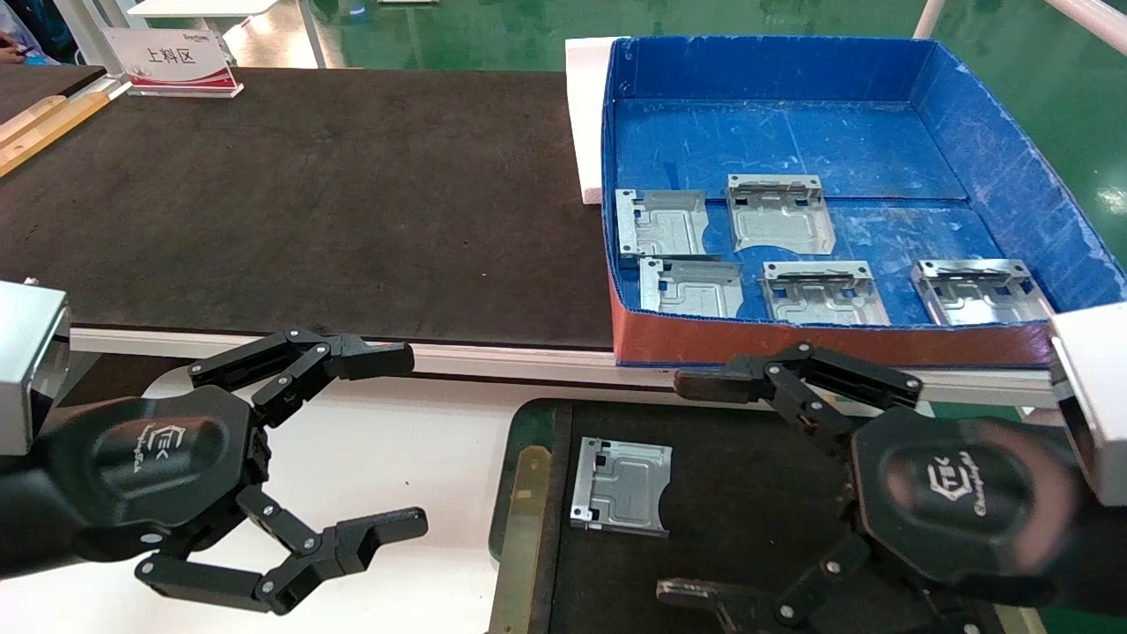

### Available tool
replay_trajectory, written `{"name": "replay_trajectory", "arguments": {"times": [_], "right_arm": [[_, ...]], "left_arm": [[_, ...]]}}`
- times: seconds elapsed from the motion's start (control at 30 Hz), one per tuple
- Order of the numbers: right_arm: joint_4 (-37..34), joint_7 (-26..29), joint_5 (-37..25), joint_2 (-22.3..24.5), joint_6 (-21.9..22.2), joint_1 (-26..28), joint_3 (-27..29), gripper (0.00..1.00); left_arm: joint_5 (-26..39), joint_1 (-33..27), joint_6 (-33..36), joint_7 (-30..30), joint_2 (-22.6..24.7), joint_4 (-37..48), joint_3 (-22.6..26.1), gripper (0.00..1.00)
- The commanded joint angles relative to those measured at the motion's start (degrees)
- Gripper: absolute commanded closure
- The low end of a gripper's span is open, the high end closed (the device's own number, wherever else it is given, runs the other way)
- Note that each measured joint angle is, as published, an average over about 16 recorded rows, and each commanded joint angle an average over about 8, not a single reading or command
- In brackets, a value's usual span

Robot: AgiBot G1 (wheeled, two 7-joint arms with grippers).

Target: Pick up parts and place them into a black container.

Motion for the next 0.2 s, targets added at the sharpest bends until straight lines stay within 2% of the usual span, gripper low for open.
{"name": "replay_trajectory", "arguments": {"times": [0.03, 0.2], "right_arm": [[0.7, 0.3, 0.4, 0.3, 0.1, -0.4, 0.3, 0.00], [0.3, 0.1, 0.2, 0.2, 0.1, -0.2, 0.1, 0.00]], "left_arm": [[0.0, 0.0, 0.0, 0.0, 0.0, 0.0, 0.0, 0.00], [0.0, 0.0, 0.0, 0.0, 0.0, 0.0, 0.0, 0.00]]}}
